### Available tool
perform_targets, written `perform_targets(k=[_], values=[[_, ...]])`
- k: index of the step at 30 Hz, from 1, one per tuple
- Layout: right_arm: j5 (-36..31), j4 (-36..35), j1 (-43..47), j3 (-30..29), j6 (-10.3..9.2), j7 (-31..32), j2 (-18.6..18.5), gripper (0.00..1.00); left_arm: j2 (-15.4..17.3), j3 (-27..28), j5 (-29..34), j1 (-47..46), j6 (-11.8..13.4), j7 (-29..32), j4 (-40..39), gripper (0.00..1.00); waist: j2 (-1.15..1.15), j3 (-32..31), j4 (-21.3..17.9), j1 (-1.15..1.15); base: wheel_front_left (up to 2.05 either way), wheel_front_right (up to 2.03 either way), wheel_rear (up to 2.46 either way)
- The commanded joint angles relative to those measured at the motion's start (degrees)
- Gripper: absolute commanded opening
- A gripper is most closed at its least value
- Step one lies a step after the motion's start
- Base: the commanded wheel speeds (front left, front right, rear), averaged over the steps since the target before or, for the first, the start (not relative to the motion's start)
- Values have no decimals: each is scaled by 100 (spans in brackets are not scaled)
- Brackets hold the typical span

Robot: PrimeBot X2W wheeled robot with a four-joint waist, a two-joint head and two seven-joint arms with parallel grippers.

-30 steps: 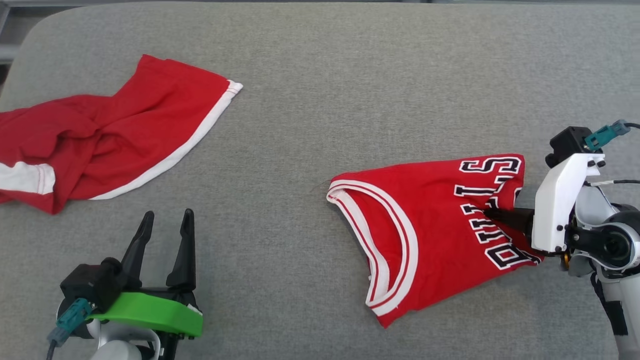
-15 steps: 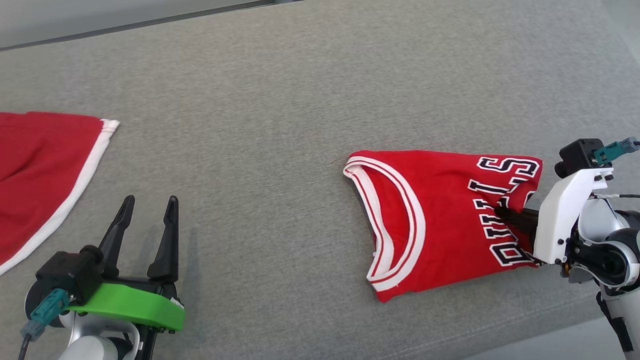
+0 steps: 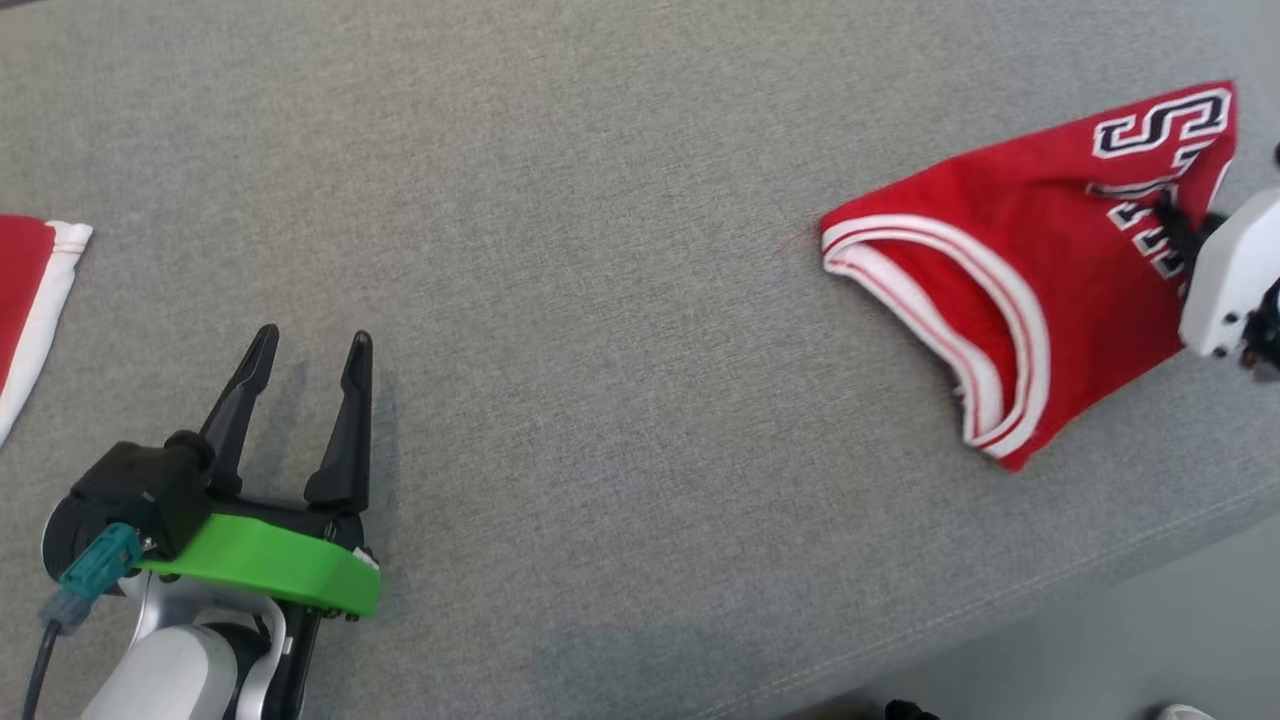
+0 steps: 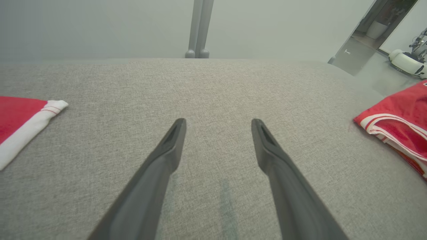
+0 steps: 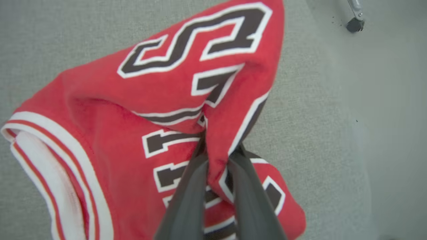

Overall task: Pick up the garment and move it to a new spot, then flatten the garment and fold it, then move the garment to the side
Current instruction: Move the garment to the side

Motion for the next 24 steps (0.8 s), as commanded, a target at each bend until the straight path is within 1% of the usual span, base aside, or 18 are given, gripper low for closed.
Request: perform_targets(k=[1,5,6,7,10,14,17,18,19,20,24], values=[[-236,263,-380,-118,0,-230,-104,0,69,25,50,-127,50,34,-54,100,0,470,412,0,0,0,0],[-656,908,-876,-429,-1,-570,-268,0,72,-31,109,-155,76,91,-145,100,0,595,655,0,0,0,0],[-742,1071,-982,-517,-1,-618,-291,0,78,-42,125,-147,97,98,-166,100,0,612,703,0,0,0,0],[-742,1071,-982,-517,-1,-618,-291,0,78,-42,125,-147,97,98,-166,100,0,612,703,0,0,0,0],[-963,1524,-1193,-780,-1,-721,-379,0,103,-39,150,-97,153,146,-249,100,0,677,817,0,0,0,0],[-1232,2006,-1328,-1105,-2,-893,-588,0,183,42,144,45,241,144,-379,100,0,748,867,0,0,0,0],[-1471,2285,-1379,-1309,-2,-1071,-615,0,241,78,112,133,275,141,-429,100,0,770,849,0,0,0,0],[-1583,2358,-1429,-1410,-3,-1171,-615,13,246,84,113,143,292,141,-449,100,0,781,834,0,0,0,0],[-1676,2431,-1448,-1466,-4,-1214,-576,64,242,81,113,136,296,148,-467,100,0,794,819,0,0,0,0],[-1771,2512,-1476,-1519,-3,-1263,-520,100,235,77,110,117,303,156,-485,100,0,806,801,0,0,0,0],[-2151,2680,-1596,-1627,-3,-1460,-428,100,182,70,93,23,312,148,-490,100,0,765,716,0,0,0,0]])
